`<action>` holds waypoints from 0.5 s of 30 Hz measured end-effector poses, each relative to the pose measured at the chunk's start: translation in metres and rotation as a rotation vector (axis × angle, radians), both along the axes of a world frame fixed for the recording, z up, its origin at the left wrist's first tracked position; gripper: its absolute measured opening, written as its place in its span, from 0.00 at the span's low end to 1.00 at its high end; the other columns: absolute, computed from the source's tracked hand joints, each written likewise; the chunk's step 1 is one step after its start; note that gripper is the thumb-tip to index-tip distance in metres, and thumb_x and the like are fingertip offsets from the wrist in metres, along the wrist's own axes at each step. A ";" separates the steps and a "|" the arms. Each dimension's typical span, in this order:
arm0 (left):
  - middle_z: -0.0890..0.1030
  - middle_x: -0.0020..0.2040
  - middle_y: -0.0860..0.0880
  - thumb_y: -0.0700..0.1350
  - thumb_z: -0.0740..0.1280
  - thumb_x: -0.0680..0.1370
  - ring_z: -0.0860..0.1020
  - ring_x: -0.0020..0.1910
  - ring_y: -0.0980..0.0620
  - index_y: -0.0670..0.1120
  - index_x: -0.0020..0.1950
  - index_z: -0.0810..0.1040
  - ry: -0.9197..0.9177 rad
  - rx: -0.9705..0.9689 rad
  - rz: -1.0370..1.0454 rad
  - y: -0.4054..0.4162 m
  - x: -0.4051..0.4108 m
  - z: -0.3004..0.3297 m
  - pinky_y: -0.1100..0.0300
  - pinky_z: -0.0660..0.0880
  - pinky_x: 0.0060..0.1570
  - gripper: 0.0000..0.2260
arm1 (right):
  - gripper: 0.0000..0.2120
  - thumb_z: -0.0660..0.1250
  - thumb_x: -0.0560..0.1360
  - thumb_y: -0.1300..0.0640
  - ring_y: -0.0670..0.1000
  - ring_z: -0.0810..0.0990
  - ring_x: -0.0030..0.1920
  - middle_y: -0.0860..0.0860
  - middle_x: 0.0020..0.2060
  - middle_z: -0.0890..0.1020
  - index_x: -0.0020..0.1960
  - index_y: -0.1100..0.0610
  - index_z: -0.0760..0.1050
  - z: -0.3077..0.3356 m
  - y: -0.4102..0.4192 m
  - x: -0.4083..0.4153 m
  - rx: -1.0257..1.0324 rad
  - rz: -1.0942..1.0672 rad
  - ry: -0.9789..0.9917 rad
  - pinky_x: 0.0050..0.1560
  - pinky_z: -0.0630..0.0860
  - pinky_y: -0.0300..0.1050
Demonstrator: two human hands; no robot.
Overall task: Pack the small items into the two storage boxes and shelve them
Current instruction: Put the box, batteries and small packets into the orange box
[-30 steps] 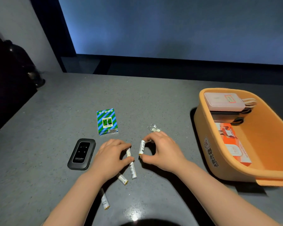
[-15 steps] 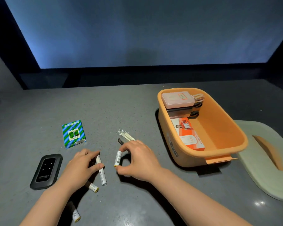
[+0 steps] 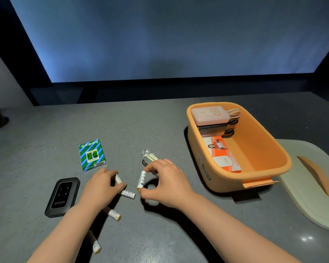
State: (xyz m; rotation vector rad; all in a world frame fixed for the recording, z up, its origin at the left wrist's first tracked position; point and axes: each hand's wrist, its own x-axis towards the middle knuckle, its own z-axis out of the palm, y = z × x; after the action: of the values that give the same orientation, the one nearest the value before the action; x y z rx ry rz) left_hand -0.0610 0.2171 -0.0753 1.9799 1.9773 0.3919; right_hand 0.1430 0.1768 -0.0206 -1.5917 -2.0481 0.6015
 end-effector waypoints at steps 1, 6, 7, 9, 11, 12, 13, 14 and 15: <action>0.75 0.51 0.49 0.56 0.70 0.72 0.75 0.52 0.49 0.46 0.65 0.75 -0.002 0.017 0.002 0.000 -0.001 0.000 0.56 0.71 0.46 0.24 | 0.22 0.75 0.64 0.44 0.43 0.71 0.53 0.40 0.47 0.75 0.55 0.48 0.76 0.006 -0.002 0.004 0.007 -0.012 0.026 0.50 0.70 0.39; 0.75 0.45 0.52 0.52 0.73 0.71 0.73 0.45 0.53 0.47 0.58 0.78 -0.217 0.230 0.001 -0.005 0.018 0.017 0.57 0.68 0.42 0.18 | 0.19 0.76 0.63 0.46 0.40 0.73 0.49 0.38 0.44 0.76 0.51 0.47 0.77 0.050 -0.013 0.043 0.113 -0.119 0.169 0.45 0.67 0.31; 0.74 0.44 0.53 0.50 0.73 0.71 0.74 0.45 0.55 0.48 0.57 0.78 -0.284 0.284 -0.033 -0.005 0.030 0.026 0.58 0.69 0.43 0.16 | 0.18 0.76 0.62 0.47 0.40 0.74 0.49 0.38 0.44 0.76 0.50 0.46 0.77 0.060 -0.014 0.056 0.141 -0.145 0.196 0.45 0.67 0.31; 0.75 0.44 0.54 0.46 0.75 0.70 0.75 0.45 0.58 0.50 0.55 0.78 -0.424 0.369 -0.115 -0.004 0.062 0.044 0.65 0.70 0.45 0.15 | 0.18 0.77 0.62 0.48 0.40 0.75 0.47 0.39 0.44 0.78 0.49 0.45 0.78 0.075 -0.011 0.087 0.188 -0.220 0.238 0.44 0.68 0.30; 0.76 0.42 0.54 0.45 0.77 0.68 0.75 0.45 0.58 0.51 0.52 0.79 -0.566 0.414 -0.172 -0.003 0.096 0.059 0.71 0.69 0.46 0.16 | 0.18 0.78 0.62 0.49 0.40 0.76 0.46 0.39 0.44 0.79 0.49 0.45 0.78 0.080 -0.002 0.124 0.178 -0.295 0.215 0.43 0.69 0.29; 0.76 0.41 0.54 0.46 0.77 0.66 0.76 0.44 0.58 0.52 0.51 0.79 -0.636 0.423 -0.183 -0.002 0.111 0.064 0.72 0.69 0.46 0.16 | 0.18 0.78 0.62 0.49 0.39 0.77 0.46 0.39 0.45 0.79 0.50 0.45 0.78 0.079 0.003 0.141 0.133 -0.318 0.167 0.44 0.71 0.30; 0.76 0.41 0.54 0.46 0.78 0.65 0.76 0.43 0.57 0.52 0.51 0.80 -0.697 0.425 -0.187 -0.001 0.126 0.068 0.71 0.70 0.46 0.16 | 0.19 0.77 0.62 0.48 0.39 0.77 0.47 0.39 0.45 0.79 0.51 0.45 0.78 0.076 0.010 0.157 0.068 -0.329 0.104 0.45 0.73 0.33; 0.76 0.41 0.53 0.44 0.79 0.65 0.76 0.43 0.56 0.51 0.51 0.80 -0.739 0.426 -0.190 0.001 0.138 0.069 0.70 0.70 0.46 0.16 | 0.20 0.77 0.62 0.46 0.40 0.77 0.47 0.39 0.46 0.79 0.51 0.45 0.77 0.070 0.017 0.171 -0.002 -0.328 0.042 0.46 0.75 0.37; 0.76 0.42 0.53 0.42 0.78 0.66 0.77 0.43 0.55 0.51 0.51 0.80 -0.759 0.425 -0.197 0.003 0.149 0.068 0.69 0.71 0.46 0.16 | 0.21 0.77 0.61 0.45 0.41 0.77 0.47 0.40 0.46 0.79 0.52 0.45 0.77 0.065 0.025 0.180 -0.061 -0.314 -0.012 0.47 0.77 0.40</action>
State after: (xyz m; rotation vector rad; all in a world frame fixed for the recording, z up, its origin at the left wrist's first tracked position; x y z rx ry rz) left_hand 0.0880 0.2205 -0.0069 1.8149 1.2738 1.3626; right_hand 0.3231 0.2018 0.0439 -1.9057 -1.7499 0.5424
